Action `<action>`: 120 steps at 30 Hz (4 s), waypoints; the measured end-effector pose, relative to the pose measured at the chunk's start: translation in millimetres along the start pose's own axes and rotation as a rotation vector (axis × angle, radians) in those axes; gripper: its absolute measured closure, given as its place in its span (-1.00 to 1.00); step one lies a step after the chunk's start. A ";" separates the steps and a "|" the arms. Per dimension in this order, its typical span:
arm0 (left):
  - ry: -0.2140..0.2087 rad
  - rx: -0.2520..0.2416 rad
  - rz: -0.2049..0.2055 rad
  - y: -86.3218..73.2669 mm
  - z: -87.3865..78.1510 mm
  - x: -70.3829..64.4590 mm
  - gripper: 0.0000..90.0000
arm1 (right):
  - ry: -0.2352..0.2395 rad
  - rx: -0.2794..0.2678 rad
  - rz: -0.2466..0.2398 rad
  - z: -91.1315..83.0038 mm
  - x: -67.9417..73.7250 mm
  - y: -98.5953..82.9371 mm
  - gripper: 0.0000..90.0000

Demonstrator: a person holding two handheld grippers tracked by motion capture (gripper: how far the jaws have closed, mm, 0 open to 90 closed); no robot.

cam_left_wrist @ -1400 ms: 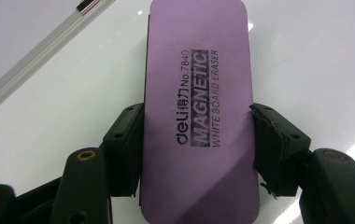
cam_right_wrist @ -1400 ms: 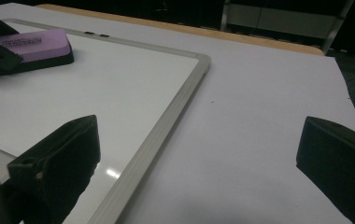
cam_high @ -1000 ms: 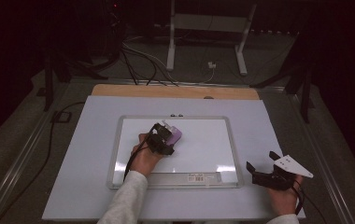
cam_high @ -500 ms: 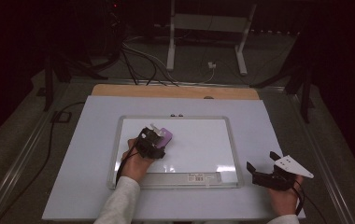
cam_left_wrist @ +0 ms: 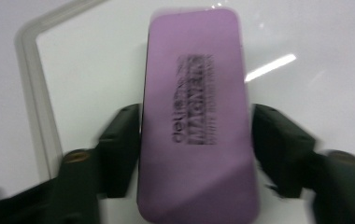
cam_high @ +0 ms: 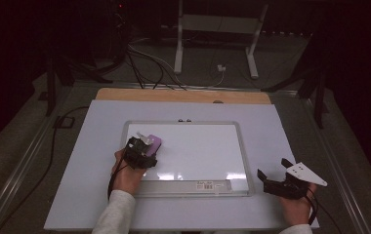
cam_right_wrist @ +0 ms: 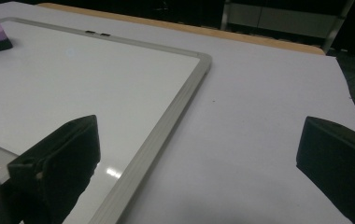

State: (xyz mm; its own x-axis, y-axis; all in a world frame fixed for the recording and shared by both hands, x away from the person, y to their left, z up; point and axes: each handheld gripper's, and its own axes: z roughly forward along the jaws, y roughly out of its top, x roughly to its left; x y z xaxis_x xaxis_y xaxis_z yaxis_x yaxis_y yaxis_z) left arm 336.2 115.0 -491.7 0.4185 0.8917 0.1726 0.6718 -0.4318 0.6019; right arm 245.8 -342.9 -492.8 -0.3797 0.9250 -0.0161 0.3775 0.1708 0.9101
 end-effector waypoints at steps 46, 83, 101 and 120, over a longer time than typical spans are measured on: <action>0.062 -0.047 0.090 7.3 -1.1 27.2 0.37 | 0.002 0.003 0.003 -0.3 -0.2 -0.7 -1.00; 0.123 -0.072 -0.271 19.8 13.4 61.4 0.41 | 0.006 0.002 0.004 0.4 -1.1 -0.3 -1.00; 0.068 -0.033 -0.380 17.8 20.5 66.5 0.24 | 0.003 0.000 0.001 -0.5 -0.9 0.0 -1.00; -0.089 -0.363 -0.194 -1.6 -45.1 66.4 -0.99 | 0.008 -0.008 -0.010 -2.4 2.7 1.3 -1.00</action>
State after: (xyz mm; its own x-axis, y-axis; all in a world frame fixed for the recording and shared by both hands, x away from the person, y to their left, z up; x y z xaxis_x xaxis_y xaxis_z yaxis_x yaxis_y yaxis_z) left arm 335.3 181.0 -446.0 0.3679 0.9294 -0.0295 0.4907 -0.1671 0.8552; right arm 243.3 -341.0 -490.7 -0.3903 0.9204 -0.0223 0.3670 0.1778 0.9131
